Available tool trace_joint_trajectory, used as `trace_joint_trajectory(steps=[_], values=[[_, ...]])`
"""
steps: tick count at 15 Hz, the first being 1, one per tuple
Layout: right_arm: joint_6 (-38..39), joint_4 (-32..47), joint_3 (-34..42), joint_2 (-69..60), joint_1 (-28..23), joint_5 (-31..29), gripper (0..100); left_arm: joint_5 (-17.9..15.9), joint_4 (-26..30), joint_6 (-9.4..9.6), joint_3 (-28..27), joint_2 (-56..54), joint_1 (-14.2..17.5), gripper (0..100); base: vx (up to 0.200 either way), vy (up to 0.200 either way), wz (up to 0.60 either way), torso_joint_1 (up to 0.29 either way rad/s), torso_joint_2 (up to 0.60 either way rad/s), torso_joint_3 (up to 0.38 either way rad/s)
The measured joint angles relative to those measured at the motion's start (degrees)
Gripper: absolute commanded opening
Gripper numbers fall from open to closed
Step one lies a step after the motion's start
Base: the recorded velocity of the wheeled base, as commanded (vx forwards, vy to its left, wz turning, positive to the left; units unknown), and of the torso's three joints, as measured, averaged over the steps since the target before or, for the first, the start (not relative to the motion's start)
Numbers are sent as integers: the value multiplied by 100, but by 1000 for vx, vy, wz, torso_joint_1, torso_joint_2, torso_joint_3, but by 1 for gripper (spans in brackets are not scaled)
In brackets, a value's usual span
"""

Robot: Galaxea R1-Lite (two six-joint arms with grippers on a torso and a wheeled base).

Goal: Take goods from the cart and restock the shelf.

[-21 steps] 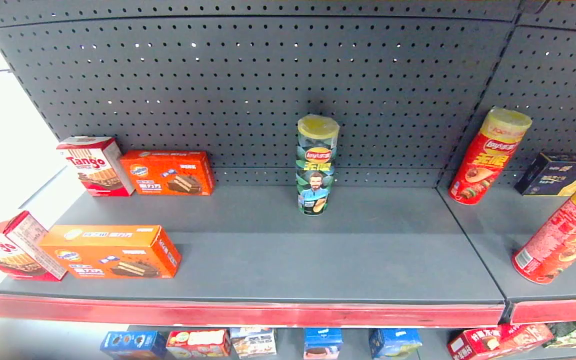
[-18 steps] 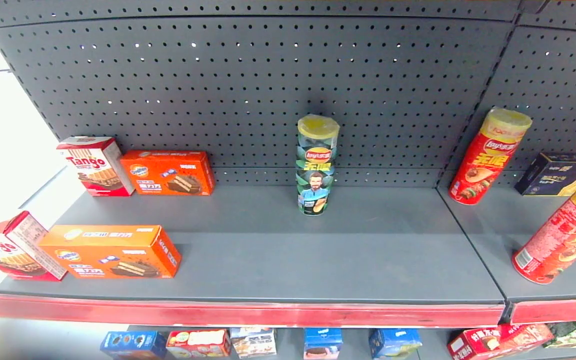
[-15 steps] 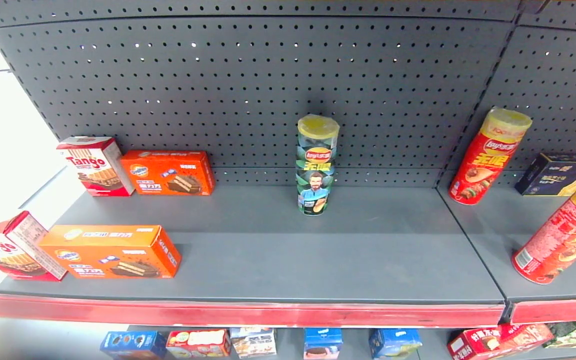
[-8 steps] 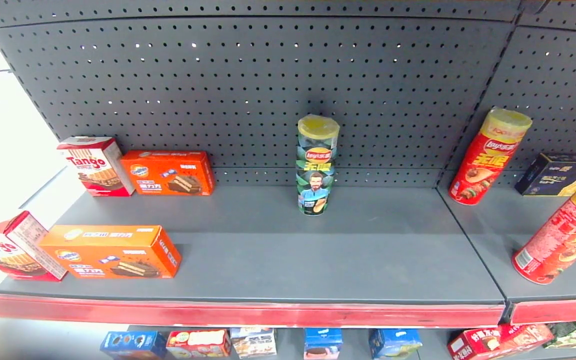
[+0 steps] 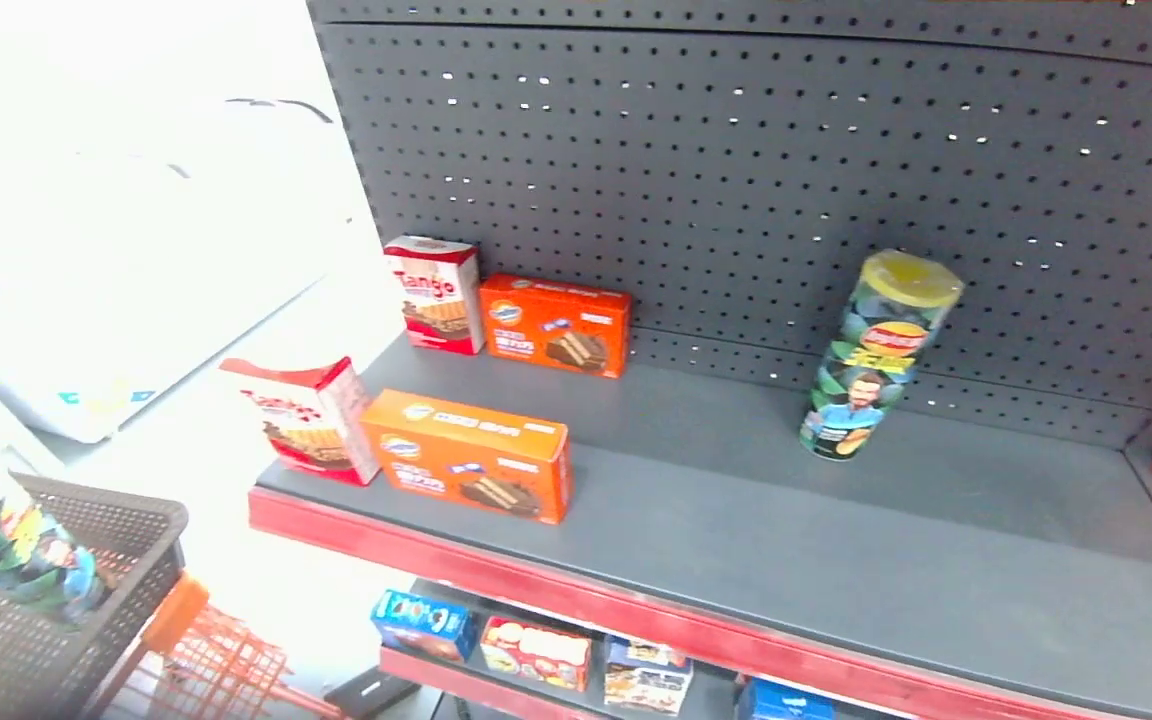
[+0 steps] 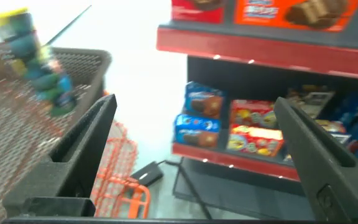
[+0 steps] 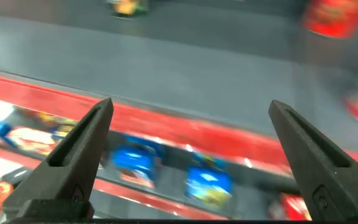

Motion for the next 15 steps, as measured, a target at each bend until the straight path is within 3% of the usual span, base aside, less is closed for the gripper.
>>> trace_joint_trajectory(steps=[3,15], values=[[0,2,0,0,2,0,100,2,2,1,0,0,0,100,0,0,600,4,6,4],[-6,2,0,2,2,0,100,-11,2,15,0,-2,0,100,0,0,0,0,0,0]])
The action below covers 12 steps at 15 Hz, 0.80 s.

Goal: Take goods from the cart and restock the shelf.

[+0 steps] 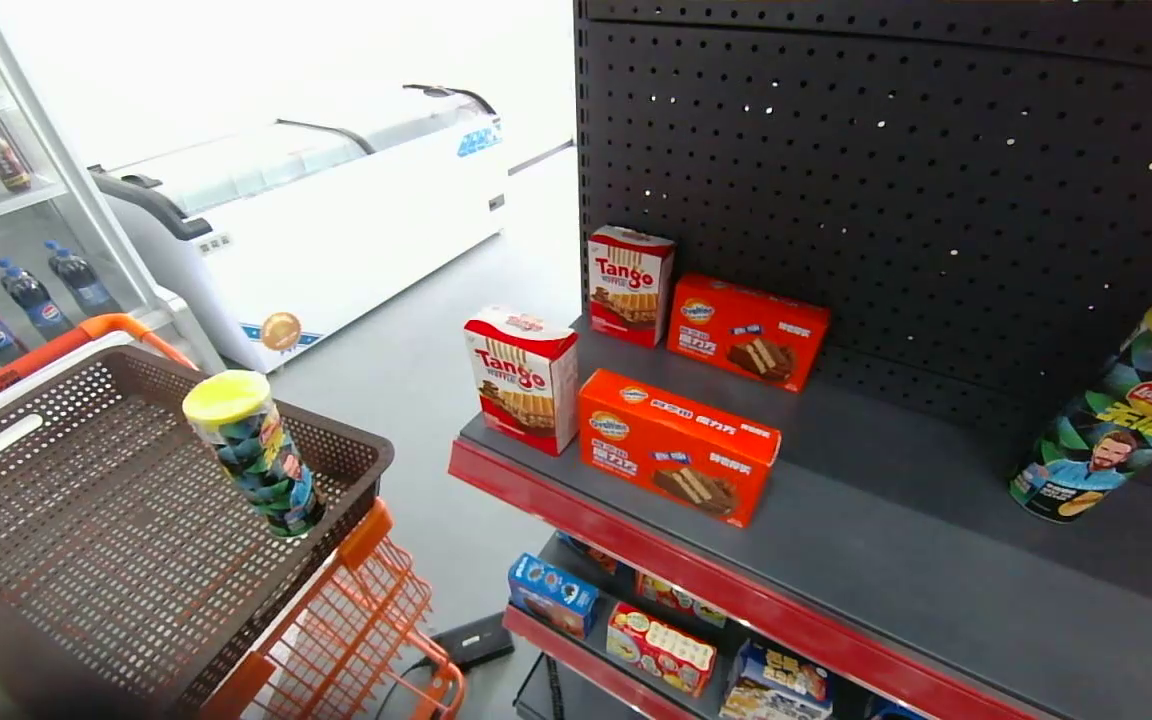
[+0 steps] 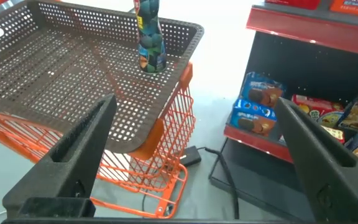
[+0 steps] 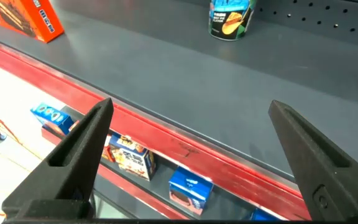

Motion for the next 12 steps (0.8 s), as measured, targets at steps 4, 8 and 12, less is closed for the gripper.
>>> trace_joint_trajectory(steps=[4,8,12], values=[[6,0,0,0,0,2,100,26,-2,9,0,0,0,100,0,0,0,0,0,0],[6,0,0,0,0,0,100,336,140,297,-391,148,21,100,0,0,0,0,0,0],[6,2,0,0,0,0,100,777,313,263,-1279,1623,16,100,0,0,0,0,0,0]])
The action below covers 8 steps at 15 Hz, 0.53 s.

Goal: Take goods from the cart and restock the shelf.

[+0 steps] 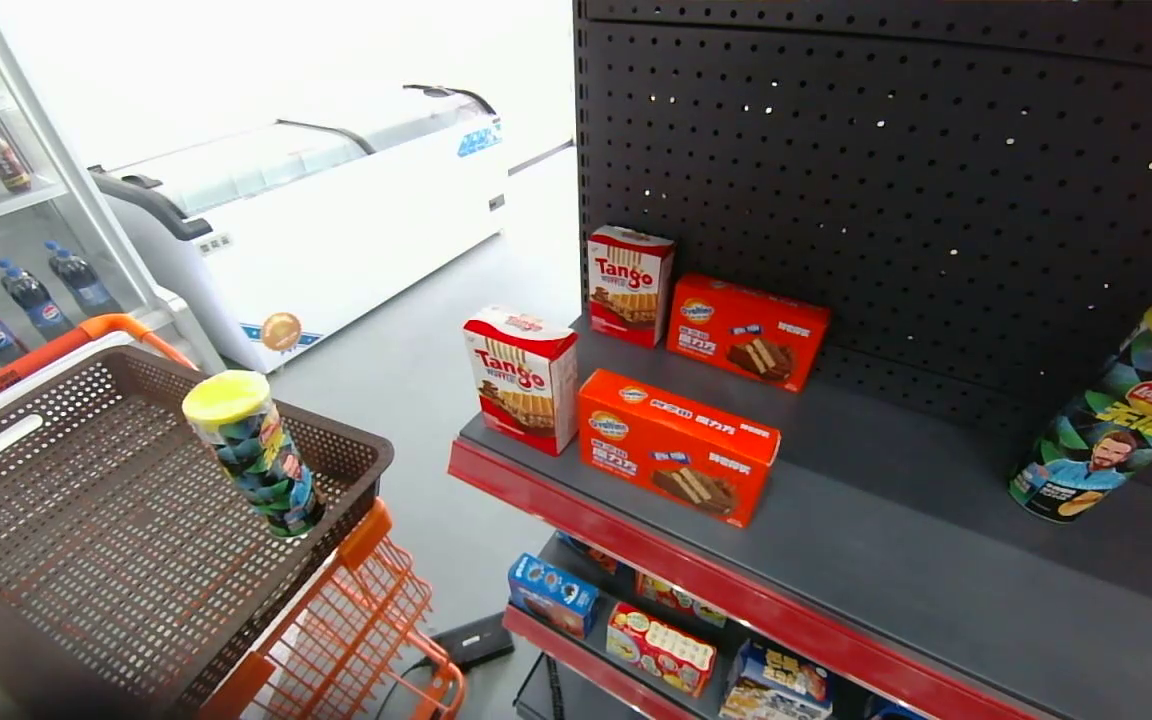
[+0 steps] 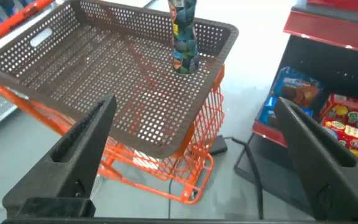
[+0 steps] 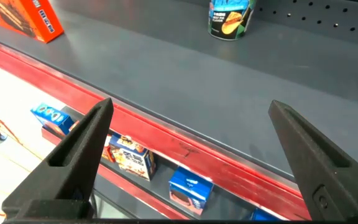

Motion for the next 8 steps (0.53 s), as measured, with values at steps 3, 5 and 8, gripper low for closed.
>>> trace_joint_trajectory(steps=[3,5,8], values=[[2,-2,0,0,0,-2,100,44,-222,-178,-661,1518,-18,100,0,0,0,0,0,0],[2,-2,0,0,0,0,100,-529,-438,-88,-990,2486,457,100,0,0,0,0,0,0],[0,-2,0,0,0,0,100,-1045,-1412,438,-1093,3825,1102,100,0,0,0,0,0,0]])
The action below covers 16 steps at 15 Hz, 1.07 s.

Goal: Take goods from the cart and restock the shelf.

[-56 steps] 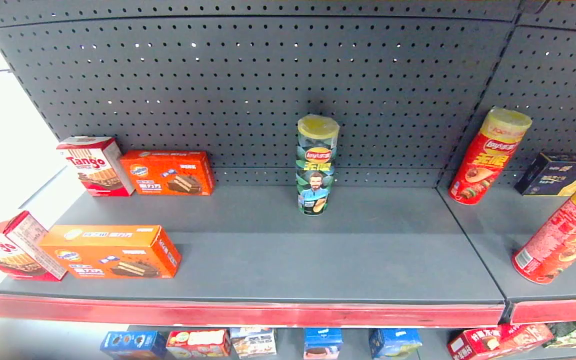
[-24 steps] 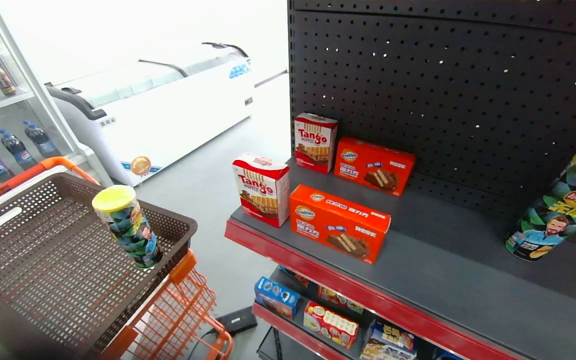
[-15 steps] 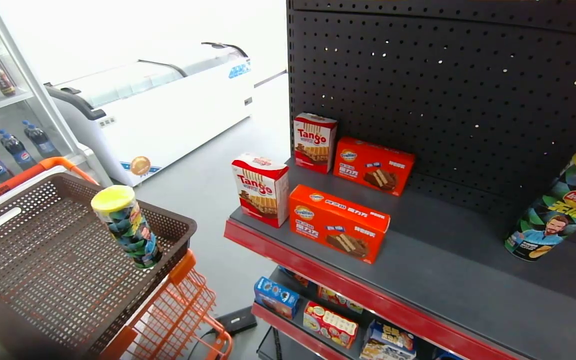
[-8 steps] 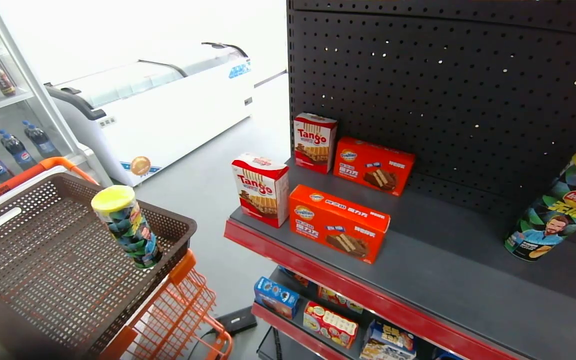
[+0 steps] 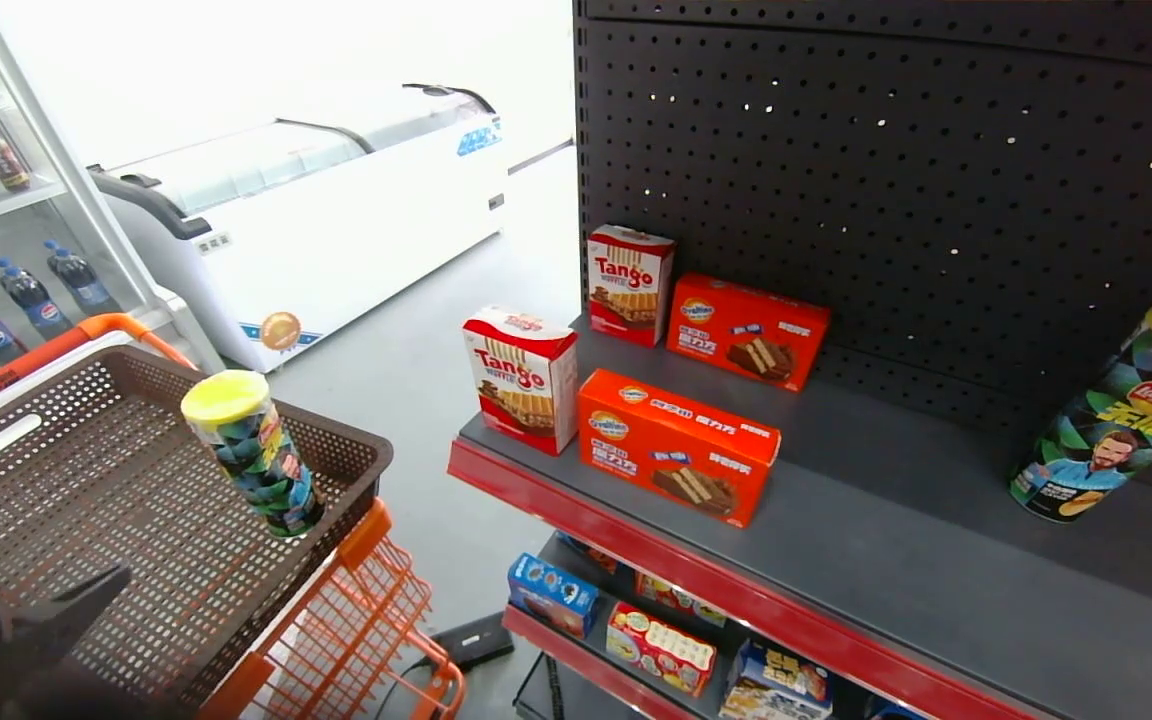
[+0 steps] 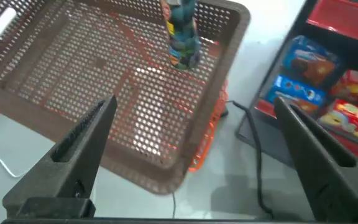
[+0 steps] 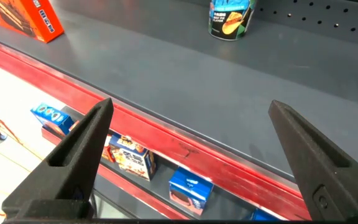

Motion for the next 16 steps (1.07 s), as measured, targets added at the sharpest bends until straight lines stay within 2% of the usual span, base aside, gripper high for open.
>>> trace_joint_trajectory(steps=[2,4,8,11,16], values=[[2,0,0,0,0,0,100,318,-1314,106,250,830,146,100,0,0,0,0,0,0],[2,2,0,0,0,0,100,502,-2682,128,525,1681,199,100,0,0,0,0,0,0],[2,2,0,0,0,0,100,605,-4618,90,625,3159,100,100,0,0,0,0,0,0],[2,0,0,0,0,0,100,612,-5302,-127,363,4057,-158,100,0,0,0,0,0,0],[2,0,0,-2,0,2,100,607,-6093,-158,-80,5165,-358,100,0,0,0,0,0,0]])
